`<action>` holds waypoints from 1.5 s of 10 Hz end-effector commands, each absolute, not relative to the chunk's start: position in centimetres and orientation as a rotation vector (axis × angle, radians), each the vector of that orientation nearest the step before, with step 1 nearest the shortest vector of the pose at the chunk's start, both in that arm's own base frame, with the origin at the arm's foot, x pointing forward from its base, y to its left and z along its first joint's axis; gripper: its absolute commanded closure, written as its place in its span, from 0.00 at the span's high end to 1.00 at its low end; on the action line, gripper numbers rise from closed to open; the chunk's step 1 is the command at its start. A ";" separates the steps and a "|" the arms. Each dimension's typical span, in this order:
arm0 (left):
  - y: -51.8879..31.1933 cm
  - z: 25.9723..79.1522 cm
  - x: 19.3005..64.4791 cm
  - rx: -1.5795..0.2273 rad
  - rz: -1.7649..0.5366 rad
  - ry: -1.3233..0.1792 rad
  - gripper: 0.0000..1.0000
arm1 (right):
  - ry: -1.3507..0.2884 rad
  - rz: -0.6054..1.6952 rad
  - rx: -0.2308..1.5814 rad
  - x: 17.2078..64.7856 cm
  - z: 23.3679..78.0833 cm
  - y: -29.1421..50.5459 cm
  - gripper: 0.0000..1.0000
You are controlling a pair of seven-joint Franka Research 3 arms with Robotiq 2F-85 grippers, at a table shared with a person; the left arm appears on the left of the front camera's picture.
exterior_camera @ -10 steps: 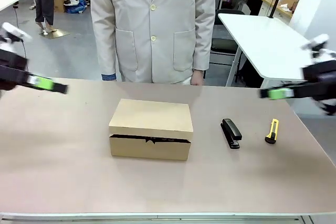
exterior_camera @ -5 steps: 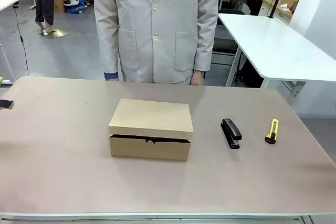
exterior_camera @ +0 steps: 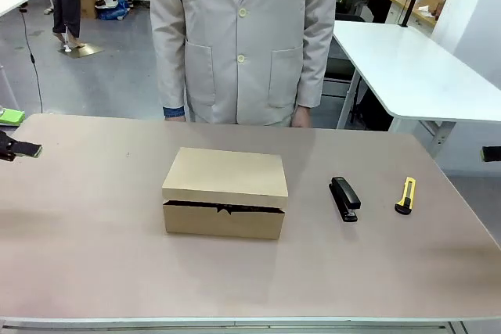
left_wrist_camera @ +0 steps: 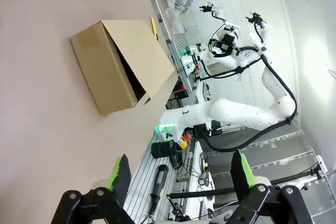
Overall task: Pack the item into the box.
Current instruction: Close the Mailer Box.
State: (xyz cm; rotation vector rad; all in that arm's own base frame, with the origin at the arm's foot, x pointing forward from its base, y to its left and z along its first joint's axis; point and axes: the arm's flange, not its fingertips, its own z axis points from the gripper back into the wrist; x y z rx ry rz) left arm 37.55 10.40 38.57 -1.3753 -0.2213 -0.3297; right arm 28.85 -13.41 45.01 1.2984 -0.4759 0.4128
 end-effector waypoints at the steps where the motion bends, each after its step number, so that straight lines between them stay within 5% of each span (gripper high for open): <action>1: 10.8 38.4 37.1 -1.370 -0.338 -0.243 1.00 | -0.486 0.409 1.300 28.6 44.9 -13.5 1.00; 15: 10.8 38.4 37.1 -1.370 -0.338 -0.243 1.00 | -0.486 0.409 1.300 28.6 44.9 -13.5 1.00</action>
